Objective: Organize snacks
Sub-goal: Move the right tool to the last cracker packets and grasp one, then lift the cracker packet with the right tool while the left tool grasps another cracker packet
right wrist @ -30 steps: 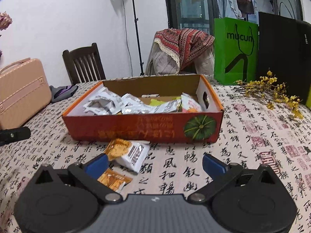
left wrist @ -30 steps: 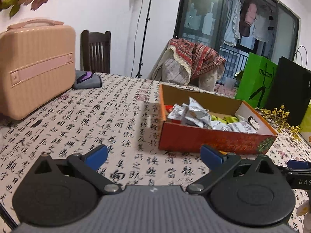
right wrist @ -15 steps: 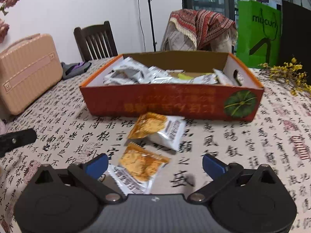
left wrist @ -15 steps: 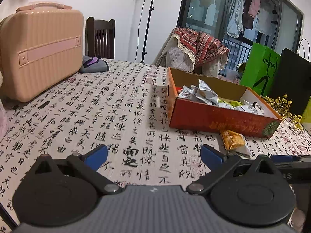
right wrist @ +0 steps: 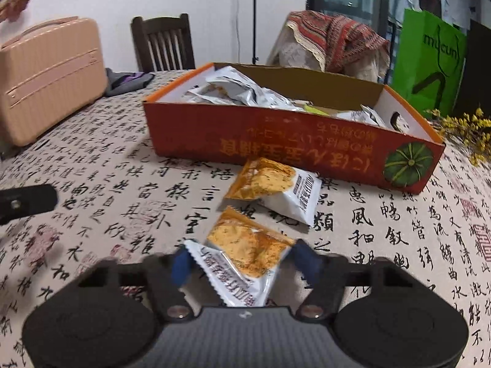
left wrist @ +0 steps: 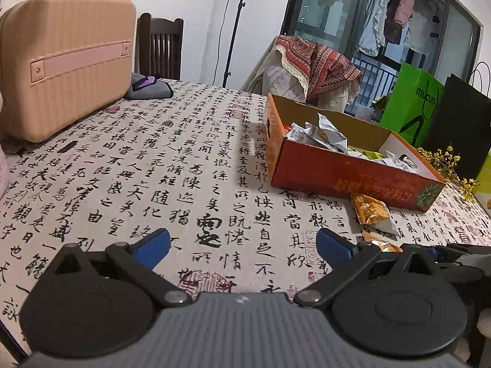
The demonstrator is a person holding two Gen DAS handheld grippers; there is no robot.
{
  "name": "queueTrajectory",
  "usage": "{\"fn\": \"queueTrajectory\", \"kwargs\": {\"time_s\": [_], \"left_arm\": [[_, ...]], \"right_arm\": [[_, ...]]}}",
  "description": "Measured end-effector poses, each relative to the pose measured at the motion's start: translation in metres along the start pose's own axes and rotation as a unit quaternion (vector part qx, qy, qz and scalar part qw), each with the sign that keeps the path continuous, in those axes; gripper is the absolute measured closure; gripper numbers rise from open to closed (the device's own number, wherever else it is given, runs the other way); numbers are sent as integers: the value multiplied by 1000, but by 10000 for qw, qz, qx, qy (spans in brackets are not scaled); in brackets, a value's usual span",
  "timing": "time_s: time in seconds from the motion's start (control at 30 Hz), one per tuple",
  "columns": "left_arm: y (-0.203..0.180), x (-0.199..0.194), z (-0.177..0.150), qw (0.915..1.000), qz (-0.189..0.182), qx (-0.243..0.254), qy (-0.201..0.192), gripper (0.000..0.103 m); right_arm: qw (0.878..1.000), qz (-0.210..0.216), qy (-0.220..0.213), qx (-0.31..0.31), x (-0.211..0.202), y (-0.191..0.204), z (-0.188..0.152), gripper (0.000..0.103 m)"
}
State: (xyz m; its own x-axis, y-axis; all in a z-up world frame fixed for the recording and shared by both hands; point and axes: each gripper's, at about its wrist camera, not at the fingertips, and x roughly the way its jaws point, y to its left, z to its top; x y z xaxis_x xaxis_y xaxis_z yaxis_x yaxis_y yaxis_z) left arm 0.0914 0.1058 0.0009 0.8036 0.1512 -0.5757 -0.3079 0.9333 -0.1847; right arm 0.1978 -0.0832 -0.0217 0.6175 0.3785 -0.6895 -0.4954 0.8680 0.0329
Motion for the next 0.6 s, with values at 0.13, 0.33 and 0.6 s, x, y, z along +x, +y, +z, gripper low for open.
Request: {"fn": "queueTrajectory", "kwargs": {"time_s": [0.13, 0.33, 0.6], "left_arm": [[-5, 1, -1, 10000, -14, 35, 26, 0], [-17, 4, 1, 9999, -42, 134, 59, 0], [-42, 14, 5, 9993, -148, 320, 124, 0]], "right_arm": [[9999, 64, -90, -72, -6, -1, -2, 47], [9995, 123, -271, -107, -18, -8, -6, 48], [9984, -8, -567, 72, -34, -36, -5, 48]]}}
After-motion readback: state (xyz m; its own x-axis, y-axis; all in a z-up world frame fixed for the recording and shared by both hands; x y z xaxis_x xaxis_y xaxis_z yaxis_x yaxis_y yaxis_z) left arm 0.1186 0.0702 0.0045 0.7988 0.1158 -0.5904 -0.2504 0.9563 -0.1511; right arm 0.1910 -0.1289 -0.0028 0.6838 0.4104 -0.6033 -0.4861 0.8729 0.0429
